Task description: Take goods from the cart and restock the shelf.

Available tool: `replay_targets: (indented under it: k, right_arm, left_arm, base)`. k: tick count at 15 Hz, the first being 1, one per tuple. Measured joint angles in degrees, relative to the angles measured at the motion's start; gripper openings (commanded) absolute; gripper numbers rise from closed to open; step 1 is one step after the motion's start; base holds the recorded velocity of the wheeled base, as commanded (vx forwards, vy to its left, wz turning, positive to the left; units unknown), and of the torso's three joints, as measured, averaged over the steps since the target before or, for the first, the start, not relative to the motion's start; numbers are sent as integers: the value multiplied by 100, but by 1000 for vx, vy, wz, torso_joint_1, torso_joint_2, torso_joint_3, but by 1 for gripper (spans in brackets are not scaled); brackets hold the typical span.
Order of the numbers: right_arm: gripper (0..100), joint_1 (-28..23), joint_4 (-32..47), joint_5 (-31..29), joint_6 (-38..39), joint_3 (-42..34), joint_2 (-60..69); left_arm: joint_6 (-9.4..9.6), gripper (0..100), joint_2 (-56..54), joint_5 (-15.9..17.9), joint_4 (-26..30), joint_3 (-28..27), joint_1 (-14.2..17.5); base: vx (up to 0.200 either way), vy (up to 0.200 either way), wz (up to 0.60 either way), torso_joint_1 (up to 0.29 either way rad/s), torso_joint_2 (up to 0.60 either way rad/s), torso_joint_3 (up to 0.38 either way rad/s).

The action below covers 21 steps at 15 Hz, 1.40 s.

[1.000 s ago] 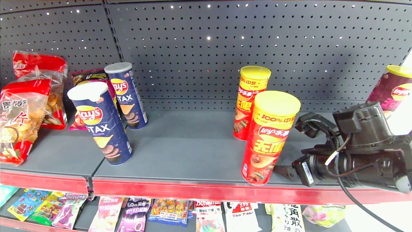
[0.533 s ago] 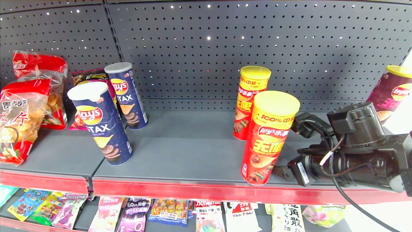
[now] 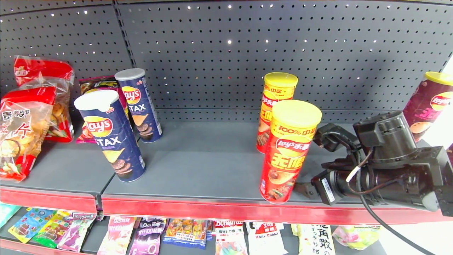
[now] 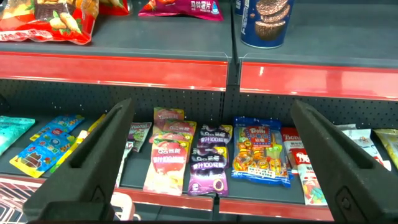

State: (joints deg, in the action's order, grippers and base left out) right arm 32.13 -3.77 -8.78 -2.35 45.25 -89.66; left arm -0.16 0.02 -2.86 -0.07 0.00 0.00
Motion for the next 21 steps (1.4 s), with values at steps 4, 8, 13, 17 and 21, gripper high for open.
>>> replay_targets:
  k: [4,8,13,17,21]
  right_arm:
    - [100,72,0,-2,9,52,-35]
    - [100,133,0,-2,9,157,-88]
    - [100,173,0,-6,9,238,-149]
    - [100,204,0,-6,17,235,-162]
    - [100,215,0,-2,26,235,-162]
  left_arm:
    - [0,100,-2,2,0,0,0]
    - [2,100,-2,2,0,0,0]
    - [2,100,-2,0,0,0,0]
    - [0,100,-2,0,0,0,0]
    - [0,100,-2,2,0,0,0]
  base:
    - [0,0,0,0,0,0]
    - [0,0,0,0,0,0]
    - [0,0,0,0,0,0]
    - [0,0,0,0,0,0]
    - [0,0,0,0,0,0]
